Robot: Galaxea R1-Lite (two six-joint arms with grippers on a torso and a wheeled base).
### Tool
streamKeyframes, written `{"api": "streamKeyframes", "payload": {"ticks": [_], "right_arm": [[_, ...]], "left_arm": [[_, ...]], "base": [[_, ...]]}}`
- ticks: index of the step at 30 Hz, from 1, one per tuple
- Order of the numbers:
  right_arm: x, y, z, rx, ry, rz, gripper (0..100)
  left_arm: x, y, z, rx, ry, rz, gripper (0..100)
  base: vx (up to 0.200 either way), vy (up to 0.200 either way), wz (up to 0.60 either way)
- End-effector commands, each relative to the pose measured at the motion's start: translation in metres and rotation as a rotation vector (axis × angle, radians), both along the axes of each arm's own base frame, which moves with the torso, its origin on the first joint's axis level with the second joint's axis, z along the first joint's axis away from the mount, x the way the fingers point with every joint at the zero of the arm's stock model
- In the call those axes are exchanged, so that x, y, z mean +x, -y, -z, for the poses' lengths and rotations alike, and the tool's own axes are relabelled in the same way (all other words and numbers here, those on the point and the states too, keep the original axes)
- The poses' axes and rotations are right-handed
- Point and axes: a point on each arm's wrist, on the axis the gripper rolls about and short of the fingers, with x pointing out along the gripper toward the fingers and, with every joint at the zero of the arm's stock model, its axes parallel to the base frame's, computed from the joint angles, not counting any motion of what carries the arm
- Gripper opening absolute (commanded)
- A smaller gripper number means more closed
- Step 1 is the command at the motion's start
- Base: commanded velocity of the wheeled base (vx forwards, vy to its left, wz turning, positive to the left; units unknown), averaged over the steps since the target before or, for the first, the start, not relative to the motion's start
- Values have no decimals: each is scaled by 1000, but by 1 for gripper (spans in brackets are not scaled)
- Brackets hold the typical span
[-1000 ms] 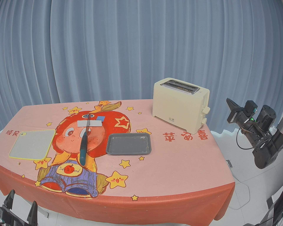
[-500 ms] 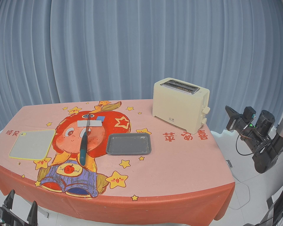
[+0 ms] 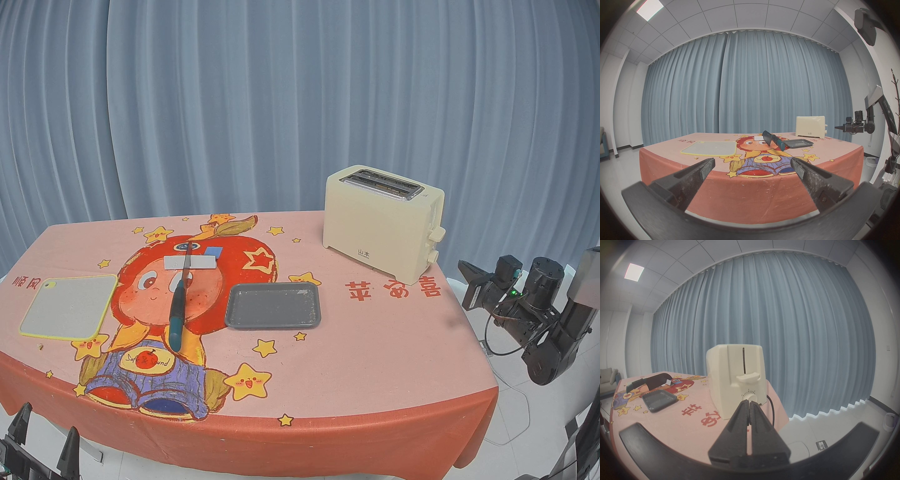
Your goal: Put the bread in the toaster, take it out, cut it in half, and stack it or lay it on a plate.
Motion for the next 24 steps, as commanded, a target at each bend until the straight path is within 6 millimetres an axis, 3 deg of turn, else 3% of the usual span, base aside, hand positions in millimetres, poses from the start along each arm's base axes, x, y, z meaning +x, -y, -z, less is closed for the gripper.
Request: {"api": "streamKeyframes", "payload": {"ticks": [1, 9, 24], "right_arm": [[2, -1, 12, -10, -39, -1, 0], [0, -12, 13, -10, -42, -24, 0], [5, -8, 12, -7, -30, -8, 0]], "left_arm": [[0, 0, 5, 0, 0, 0, 100], [0, 0, 5, 0, -1, 0, 100], [0, 0, 5, 0, 0, 0, 100]], "base": [[0, 0, 0], [0, 0, 0], [0, 0, 0]]}}
